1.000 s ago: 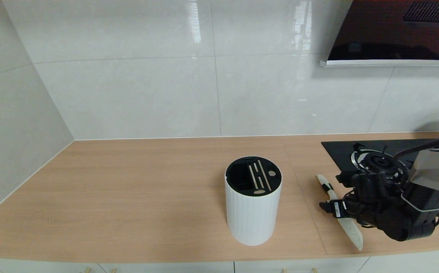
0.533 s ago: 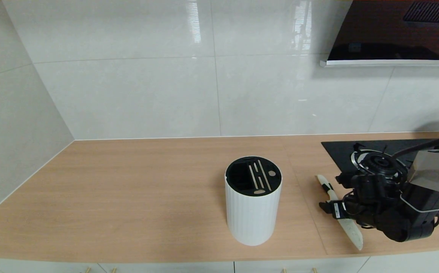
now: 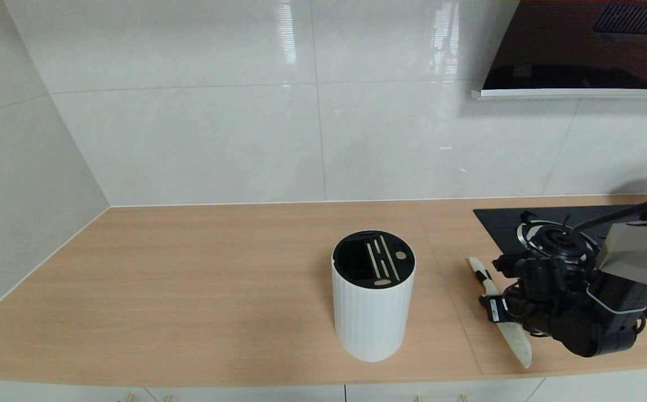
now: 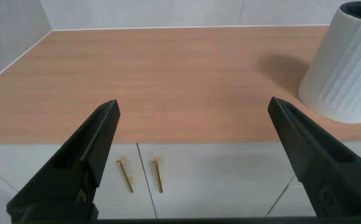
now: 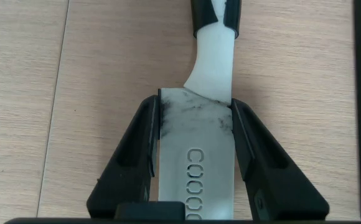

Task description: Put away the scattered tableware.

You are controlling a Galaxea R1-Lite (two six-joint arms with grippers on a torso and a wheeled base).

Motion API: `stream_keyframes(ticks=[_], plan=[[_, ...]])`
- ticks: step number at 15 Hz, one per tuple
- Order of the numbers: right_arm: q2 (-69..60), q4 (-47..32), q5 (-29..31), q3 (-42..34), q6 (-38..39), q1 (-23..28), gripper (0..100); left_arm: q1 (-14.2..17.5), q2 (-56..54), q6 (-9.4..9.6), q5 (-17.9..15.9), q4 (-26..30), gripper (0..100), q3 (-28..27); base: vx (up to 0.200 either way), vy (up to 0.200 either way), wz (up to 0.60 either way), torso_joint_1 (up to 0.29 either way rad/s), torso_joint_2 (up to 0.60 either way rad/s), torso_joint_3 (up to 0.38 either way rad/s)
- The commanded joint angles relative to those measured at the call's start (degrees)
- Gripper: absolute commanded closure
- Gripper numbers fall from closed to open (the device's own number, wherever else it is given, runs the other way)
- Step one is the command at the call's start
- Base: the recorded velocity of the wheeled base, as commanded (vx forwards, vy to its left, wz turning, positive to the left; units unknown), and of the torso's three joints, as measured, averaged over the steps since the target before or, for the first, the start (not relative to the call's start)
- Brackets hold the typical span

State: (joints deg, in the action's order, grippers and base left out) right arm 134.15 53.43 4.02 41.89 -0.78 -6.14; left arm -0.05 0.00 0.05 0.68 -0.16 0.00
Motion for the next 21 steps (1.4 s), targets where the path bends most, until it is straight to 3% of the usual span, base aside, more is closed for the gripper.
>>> stream_keyframes(ticks=[1, 7, 12, 14, 15, 16, 18, 20, 21], plan=[[-0.02, -0.17, 0.02, 0.04, -0.01, -0.01, 100, -0.04, 0.09, 0.04, 0.02, -0.02, 0, 0.00, 0.000, 0.000, 0.00, 0.000, 0.00, 0.000], [-4.86, 0.09, 0.02, -0.75, 0.34, 0.08, 100, -0.04, 0.09, 1.18, 0.02, -0.02, 0, 0.00, 0.000, 0.000, 0.00, 0.000, 0.00, 0.000], [-20.50, -0.43, 1.95, -2.95, 0.34, -2.03, 100, 0.05, 0.09, 1.27, -0.16, -0.19, 0, 0.00, 0.000, 0.000, 0.00, 0.000, 0.00, 0.000], [-27.45, -2.98, 2.22, -0.67, 0.34, -5.02, 100, -0.04, 0.88, 1.53, -2.70, 0.51, 0, -6.15, 0.000, 0.000, 0.00, 0.000, 0.00, 0.000], [-29.91, -6.23, 2.31, 1.79, 0.25, -7.04, 100, -0.04, 4.22, 1.53, -5.17, 2.53, 0, -11.87, 0.000, 0.000, 0.00, 0.000, 0.00, 0.000], [-32.81, -11.68, 2.66, 5.75, 0.25, -9.85, 100, -0.04, 12.04, 1.71, -10.00, 5.78, 0, -19.95, 0.000, 0.000, 0.00, 0.000, 0.00, 0.000], [-35.97, -13.79, 4.59, 7.33, 0.25, -14.07, 100, -0.04, 25.14, 1.71, -15.80, 6.05, 0, -28.21, 0.000, 0.000, 0.00, 0.000, 0.00, 0.000], [-38.87, -13.97, 7.14, 6.45, -0.01, -18.03, 100, -1.36, 40.61, -0.75, -17.91, 5.70, 0, -36.12, 0.000, 0.000, 0.00, 0.000, 0.00, 0.000], [-39.93, -14.06, 7.14, 6.72, -0.01, -19.08, 100, -4.87, 46.76, -3.12, -17.82, 4.82, 0, -38.67, 0.000, 0.000, 0.00, 0.000, 0.00, 0.000]])
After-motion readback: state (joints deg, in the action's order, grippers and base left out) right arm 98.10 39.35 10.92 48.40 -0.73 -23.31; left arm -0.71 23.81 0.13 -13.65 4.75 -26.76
